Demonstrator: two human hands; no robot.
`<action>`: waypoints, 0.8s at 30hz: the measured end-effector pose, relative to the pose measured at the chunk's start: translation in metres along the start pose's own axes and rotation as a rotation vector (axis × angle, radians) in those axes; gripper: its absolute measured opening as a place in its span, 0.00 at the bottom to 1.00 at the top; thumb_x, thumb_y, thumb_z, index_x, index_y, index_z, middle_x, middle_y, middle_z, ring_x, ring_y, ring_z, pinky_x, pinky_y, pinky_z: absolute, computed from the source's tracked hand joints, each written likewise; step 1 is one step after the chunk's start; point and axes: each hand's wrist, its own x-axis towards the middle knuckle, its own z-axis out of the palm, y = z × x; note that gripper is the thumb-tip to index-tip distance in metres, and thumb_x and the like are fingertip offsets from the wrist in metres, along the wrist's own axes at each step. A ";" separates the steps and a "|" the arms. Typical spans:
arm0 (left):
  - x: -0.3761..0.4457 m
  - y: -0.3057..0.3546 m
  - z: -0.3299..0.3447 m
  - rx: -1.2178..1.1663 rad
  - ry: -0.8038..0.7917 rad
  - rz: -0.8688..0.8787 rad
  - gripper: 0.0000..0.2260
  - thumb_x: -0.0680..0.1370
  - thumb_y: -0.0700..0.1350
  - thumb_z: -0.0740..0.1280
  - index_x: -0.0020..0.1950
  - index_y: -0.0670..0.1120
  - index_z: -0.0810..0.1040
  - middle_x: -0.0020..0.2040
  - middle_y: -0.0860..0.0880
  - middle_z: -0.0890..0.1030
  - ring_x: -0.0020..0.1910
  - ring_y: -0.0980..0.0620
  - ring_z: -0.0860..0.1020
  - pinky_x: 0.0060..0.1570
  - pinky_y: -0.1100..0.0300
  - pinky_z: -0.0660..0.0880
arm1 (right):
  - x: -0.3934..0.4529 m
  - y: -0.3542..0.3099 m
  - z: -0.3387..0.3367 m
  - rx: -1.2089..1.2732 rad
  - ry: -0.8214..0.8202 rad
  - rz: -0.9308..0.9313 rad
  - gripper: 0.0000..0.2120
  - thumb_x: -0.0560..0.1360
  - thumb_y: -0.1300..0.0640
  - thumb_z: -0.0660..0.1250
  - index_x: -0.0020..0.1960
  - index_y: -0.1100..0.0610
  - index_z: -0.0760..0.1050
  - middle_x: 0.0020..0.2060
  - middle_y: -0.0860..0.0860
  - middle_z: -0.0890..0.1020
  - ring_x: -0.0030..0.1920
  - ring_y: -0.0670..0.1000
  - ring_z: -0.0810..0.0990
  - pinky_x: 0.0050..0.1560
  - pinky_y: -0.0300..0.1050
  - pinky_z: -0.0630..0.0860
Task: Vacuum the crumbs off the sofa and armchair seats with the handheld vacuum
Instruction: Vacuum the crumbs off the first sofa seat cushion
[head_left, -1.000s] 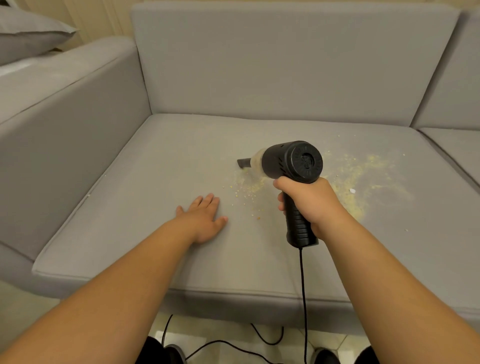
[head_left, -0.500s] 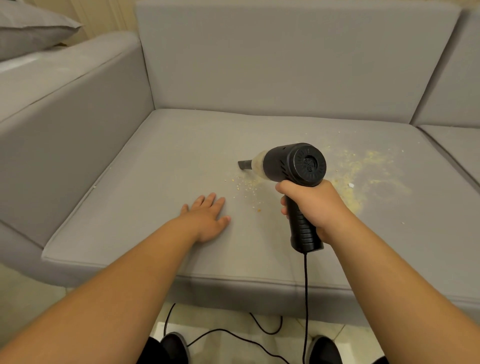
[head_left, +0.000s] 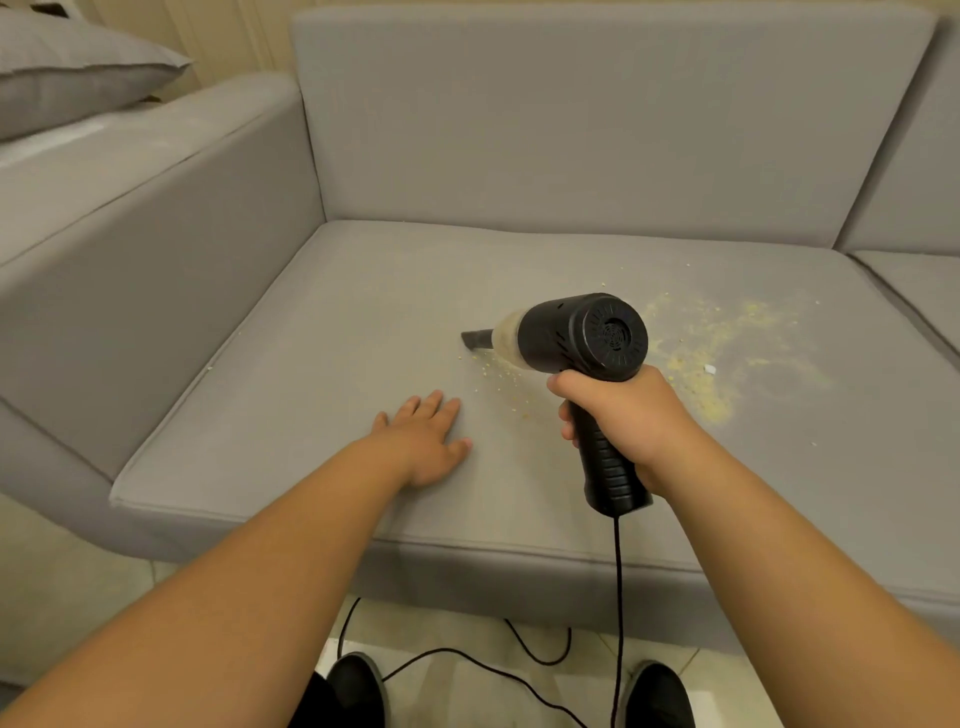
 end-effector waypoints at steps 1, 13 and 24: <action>-0.001 -0.001 0.000 -0.006 0.000 -0.004 0.32 0.84 0.65 0.49 0.85 0.57 0.41 0.85 0.54 0.39 0.84 0.48 0.42 0.79 0.37 0.46 | -0.003 0.001 -0.002 0.000 -0.003 -0.004 0.05 0.74 0.59 0.75 0.48 0.60 0.82 0.34 0.55 0.84 0.32 0.53 0.82 0.42 0.51 0.81; -0.006 0.007 0.006 0.022 -0.010 -0.001 0.32 0.84 0.66 0.48 0.84 0.58 0.40 0.84 0.55 0.37 0.83 0.48 0.40 0.78 0.32 0.45 | -0.023 0.005 -0.017 -0.059 0.062 -0.029 0.08 0.73 0.59 0.75 0.48 0.63 0.83 0.34 0.54 0.85 0.34 0.52 0.84 0.49 0.56 0.84; 0.004 -0.005 0.007 0.013 0.009 0.017 0.32 0.84 0.65 0.49 0.85 0.58 0.41 0.84 0.54 0.38 0.83 0.48 0.41 0.79 0.37 0.45 | -0.003 0.013 -0.023 -0.059 0.038 -0.019 0.10 0.75 0.59 0.75 0.51 0.65 0.82 0.35 0.56 0.85 0.34 0.53 0.83 0.47 0.56 0.83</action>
